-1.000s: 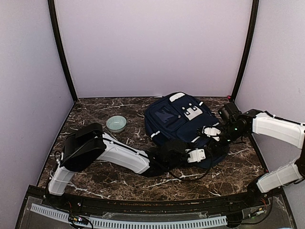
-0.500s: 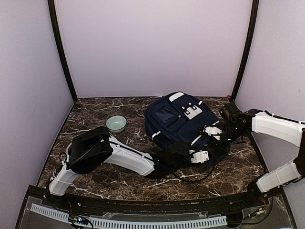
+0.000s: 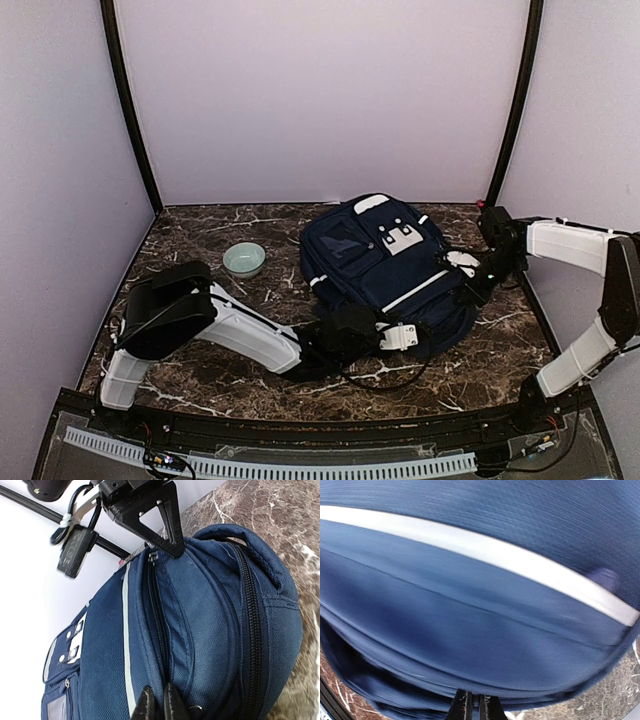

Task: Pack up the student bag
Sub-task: Zip the upper front pocket of the student bag.

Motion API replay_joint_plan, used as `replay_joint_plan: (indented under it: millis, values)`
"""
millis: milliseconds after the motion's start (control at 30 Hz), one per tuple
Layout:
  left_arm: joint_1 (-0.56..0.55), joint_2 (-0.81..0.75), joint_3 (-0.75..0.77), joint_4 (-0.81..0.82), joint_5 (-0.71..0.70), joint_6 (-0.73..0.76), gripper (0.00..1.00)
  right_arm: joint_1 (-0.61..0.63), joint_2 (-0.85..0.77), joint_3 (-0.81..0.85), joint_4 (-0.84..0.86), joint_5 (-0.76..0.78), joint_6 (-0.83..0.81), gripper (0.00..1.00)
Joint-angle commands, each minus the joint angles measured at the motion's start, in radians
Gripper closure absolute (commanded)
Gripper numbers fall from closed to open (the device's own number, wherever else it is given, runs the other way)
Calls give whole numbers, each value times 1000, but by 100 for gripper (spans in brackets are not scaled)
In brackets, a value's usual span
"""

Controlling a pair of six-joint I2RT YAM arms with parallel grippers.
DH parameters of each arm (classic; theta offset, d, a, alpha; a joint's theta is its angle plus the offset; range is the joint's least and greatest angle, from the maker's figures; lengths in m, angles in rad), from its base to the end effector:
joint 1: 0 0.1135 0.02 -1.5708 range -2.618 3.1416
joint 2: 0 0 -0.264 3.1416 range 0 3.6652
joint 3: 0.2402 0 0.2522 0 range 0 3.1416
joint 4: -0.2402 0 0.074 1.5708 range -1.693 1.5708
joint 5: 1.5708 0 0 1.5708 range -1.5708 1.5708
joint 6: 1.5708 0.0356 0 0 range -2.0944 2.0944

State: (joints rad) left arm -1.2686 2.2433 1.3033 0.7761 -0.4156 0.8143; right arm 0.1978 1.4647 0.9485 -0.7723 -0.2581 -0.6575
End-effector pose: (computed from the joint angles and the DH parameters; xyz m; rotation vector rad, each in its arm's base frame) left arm 0.1573 -0.4564 0.1402 1.3090 1.1168 0.0244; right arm 0.2579 0.0610 0.2032 -1.2072 2.5242 0.2629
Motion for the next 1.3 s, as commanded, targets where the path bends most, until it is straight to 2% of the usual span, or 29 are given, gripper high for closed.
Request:
replay_joint_plan:
  millis: [0,133,333,567,1000,1067,1133,1267]
  values:
    - [-26,-137,-104,-34,-38,-71,100,-65,32,57,37,65,-30,99]
    - [-36,-223,-206,-68,-45,-125,100,-75,56,61,51,81,-60,99]
    - [-37,-340,-344,-107,-26,-191,100,-75,78,78,47,23,-83,99]
    - [-38,-369,-380,-154,20,-224,100,-74,172,181,49,-13,-56,98]
    - [-40,-367,-419,-132,-14,-268,100,-72,278,293,91,-94,46,93]
    - [-40,-374,-411,-143,-16,-267,100,-72,270,294,95,-87,58,89]
    - [-40,-389,-407,-152,-19,-272,96,-73,233,277,131,-57,81,80]
    - [-40,-421,-387,-177,-60,-303,77,-73,140,240,201,1,149,61]
